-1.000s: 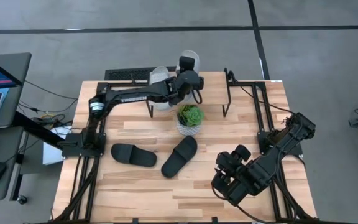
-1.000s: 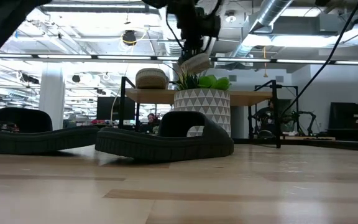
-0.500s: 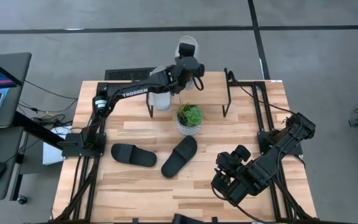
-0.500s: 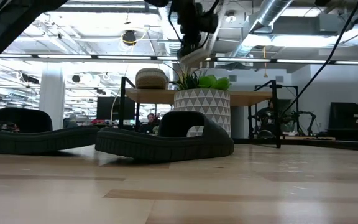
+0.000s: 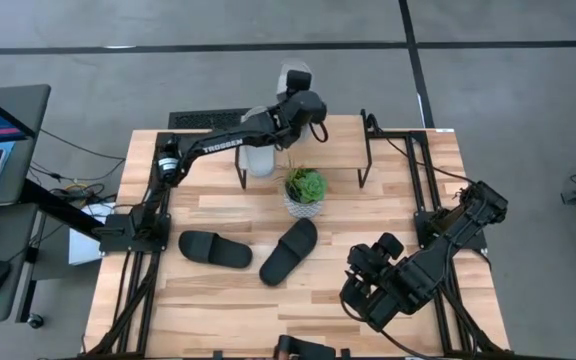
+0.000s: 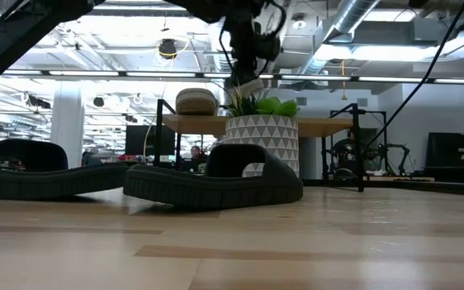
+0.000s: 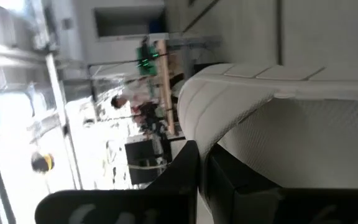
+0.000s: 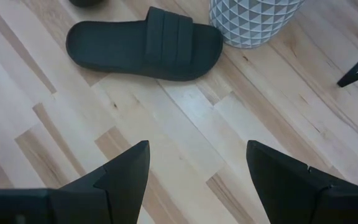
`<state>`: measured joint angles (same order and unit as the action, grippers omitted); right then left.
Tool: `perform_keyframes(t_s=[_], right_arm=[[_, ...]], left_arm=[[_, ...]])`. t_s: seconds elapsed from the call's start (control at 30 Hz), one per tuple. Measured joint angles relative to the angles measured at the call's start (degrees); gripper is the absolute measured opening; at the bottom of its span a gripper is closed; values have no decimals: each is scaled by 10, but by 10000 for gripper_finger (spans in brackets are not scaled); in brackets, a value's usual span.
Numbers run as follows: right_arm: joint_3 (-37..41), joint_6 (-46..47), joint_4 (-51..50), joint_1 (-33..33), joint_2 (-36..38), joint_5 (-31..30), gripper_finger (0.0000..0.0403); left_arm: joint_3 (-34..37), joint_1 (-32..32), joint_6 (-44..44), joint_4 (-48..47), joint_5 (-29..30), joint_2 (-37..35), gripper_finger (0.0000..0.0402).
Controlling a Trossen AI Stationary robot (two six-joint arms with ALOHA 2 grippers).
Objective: Pick and place slides into the shelf
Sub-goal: Put the gray slide on the shelf
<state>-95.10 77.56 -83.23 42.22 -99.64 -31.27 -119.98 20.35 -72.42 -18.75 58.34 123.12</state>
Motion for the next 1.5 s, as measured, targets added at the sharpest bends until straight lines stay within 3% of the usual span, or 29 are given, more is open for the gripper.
perform_keyframes(t_s=[0.47,1.5], right_arm=[[0,0,-1,0,0,0,260],[0,-14,17,0,0,-2,260]], left_arm=[[0,-4,4,-40,-8,36,0],[0,-2,144,-232,-24,36,0]])
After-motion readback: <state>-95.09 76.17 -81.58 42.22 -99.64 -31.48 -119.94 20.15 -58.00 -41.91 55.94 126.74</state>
